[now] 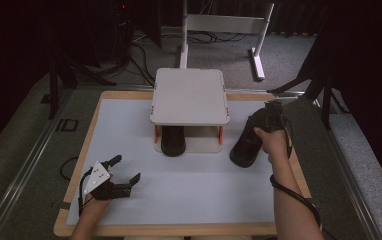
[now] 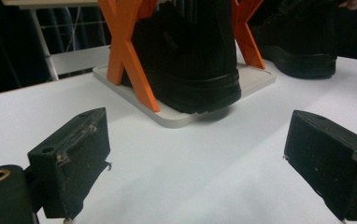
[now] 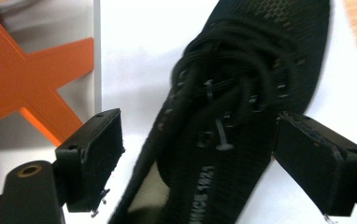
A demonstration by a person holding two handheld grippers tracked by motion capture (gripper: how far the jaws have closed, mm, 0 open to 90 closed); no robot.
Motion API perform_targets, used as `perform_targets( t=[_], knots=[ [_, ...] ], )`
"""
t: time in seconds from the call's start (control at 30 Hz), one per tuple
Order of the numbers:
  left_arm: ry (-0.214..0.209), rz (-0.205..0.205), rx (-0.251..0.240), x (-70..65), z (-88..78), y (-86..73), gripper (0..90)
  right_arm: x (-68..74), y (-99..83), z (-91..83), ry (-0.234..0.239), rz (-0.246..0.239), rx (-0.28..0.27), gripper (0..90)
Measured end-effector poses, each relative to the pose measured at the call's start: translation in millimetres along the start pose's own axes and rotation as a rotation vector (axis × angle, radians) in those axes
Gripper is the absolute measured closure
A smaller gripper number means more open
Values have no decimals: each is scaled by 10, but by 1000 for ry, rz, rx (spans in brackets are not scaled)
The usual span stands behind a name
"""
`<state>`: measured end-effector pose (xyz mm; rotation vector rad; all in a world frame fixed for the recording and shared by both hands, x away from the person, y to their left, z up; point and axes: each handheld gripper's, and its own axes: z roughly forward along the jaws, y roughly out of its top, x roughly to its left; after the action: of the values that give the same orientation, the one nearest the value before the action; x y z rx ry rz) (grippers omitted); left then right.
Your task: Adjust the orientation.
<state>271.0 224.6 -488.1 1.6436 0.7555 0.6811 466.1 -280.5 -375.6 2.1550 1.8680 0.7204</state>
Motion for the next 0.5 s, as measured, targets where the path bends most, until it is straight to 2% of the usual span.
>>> perform_targets(
  t=[0.1, 0.13, 0.17, 0.23, 0.27, 0.3, 0.33, 0.37, 0.5],
  knots=[
    [1, 2, -8, -5, -6, -3, 75, 40, 1, 63, -4, 13, 14, 174],
    [0, 4, -8, -8, -8, -4, 75, 58, -9, 103, -45, 5, 25, 216],
    [0, 4, -8, -8, -8, -4, 75, 58, -9, 103, -45, 5, 25, 216],
    [-1, 9, -5, -10, -6, -3, 75, 79, -23, 150, -94, -2, 32, 313],
    [-2, 8, -7, -10, -7, -4, 75, 72, -27, 160, -101, 3, 30, 334],
    [-2, 8, -7, -10, -7, -4, 75, 72, -27, 160, -101, 3, 30, 334],
    [-1, 5, -12, -11, -11, -7, 75, 39, -30, 168, -88, 37, 26, 392],
    [-1, 5, -12, -11, -11, -7, 75, 30, -30, 177, -82, 44, 32, 421],
    [0, 5, -11, -9, -10, -7, 75, 23, -33, 177, -77, 43, 41, 490]
  ],
)
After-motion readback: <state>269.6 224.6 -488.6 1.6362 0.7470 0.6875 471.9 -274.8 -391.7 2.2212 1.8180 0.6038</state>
